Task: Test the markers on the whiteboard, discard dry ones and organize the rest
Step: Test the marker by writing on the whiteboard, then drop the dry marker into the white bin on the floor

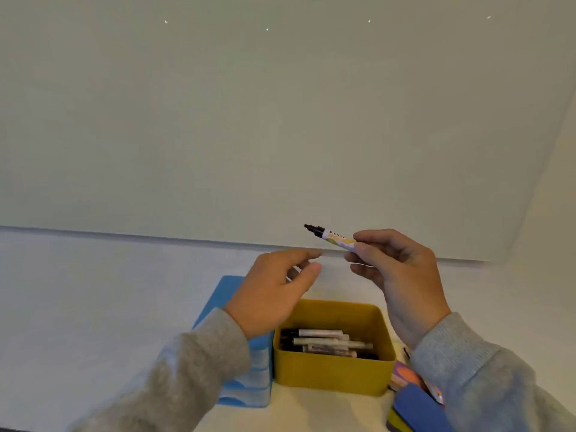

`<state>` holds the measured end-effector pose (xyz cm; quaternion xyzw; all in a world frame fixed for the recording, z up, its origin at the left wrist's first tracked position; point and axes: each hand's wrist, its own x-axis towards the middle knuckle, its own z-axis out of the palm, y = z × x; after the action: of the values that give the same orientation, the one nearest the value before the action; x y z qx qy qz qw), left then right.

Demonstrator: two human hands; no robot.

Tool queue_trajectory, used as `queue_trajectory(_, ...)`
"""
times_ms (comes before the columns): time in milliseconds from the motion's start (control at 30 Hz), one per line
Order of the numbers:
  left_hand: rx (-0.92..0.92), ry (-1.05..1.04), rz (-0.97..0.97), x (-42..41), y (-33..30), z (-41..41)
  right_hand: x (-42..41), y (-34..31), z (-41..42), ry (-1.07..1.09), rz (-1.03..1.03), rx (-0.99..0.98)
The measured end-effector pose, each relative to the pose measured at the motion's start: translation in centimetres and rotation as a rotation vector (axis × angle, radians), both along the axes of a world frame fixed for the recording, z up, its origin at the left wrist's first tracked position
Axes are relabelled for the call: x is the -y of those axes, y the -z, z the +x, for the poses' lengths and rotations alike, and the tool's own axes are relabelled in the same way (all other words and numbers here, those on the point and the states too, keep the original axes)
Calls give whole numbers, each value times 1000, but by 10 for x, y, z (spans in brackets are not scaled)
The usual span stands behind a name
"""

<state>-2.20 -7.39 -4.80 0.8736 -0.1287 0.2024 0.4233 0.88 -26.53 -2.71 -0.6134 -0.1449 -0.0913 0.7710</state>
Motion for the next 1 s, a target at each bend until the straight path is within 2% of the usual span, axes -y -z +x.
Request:
queue_trajectory(200,-99,24,-503,13,40,-24,-26,53,-24,-55,-105,-57)
queue_trajectory(433,-19,-52,-684,11,58,-41,-36,75,-33,-105,-287,79)
queue_trajectory(600,81,-58,-705,-19,52,-60,-41,100,-42,-114,-455,203)
queue_trajectory(767,158,-279,-702,-68,75,-95,-74,137,-63,-259,-762,493)
queue_trajectory(1000,22,-645,-660,-141,149,-125,-141,203,-82,-541,-1072,655)
